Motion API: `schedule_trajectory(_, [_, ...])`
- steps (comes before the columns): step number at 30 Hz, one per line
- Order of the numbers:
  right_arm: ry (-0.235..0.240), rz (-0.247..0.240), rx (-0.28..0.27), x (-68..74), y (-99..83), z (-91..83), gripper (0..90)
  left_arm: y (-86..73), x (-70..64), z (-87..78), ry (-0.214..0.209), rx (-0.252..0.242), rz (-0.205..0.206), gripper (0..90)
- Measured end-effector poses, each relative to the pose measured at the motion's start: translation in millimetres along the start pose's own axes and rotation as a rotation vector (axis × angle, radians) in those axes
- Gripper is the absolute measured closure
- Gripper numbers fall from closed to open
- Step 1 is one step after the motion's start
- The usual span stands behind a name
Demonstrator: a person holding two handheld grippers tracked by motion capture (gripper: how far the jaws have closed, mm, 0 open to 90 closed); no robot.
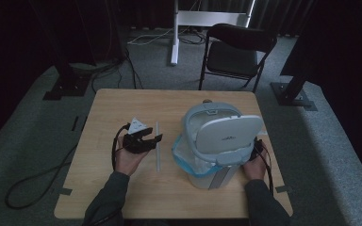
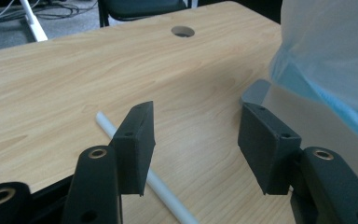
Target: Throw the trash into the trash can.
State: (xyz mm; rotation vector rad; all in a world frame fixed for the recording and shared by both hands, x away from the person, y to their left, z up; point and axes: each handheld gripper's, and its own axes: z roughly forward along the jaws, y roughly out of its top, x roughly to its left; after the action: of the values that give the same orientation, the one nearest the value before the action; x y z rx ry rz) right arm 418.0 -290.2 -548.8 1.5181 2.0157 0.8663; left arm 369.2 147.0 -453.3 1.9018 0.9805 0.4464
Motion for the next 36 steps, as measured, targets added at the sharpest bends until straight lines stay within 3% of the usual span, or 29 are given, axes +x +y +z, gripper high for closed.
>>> schedule_trajectory(13, [0.000,0.000,0.000,0.1,-0.1,-0.1,13.3,-17.5,-2.5,6.0,0.010,0.031,-0.014,43.5])
schedule_trajectory(19, [-0.001,0.000,-0.001,0.2,-0.2,-0.2,13.3,-23.1,-1.4,7.4,0.009,0.054,-0.028,47.2])
schedule_trajectory(30, [0.000,0.001,0.000,0.3,-0.2,-0.2,13.2,-42.8,-4.1,26.3,0.015,0.154,-0.040,55.9])
schedule_trajectory(36, [0.000,0.000,0.000,0.3,-0.2,-0.2,13.3,-52.2,-5.6,35.8,0.049,0.207,-0.035,60.8])
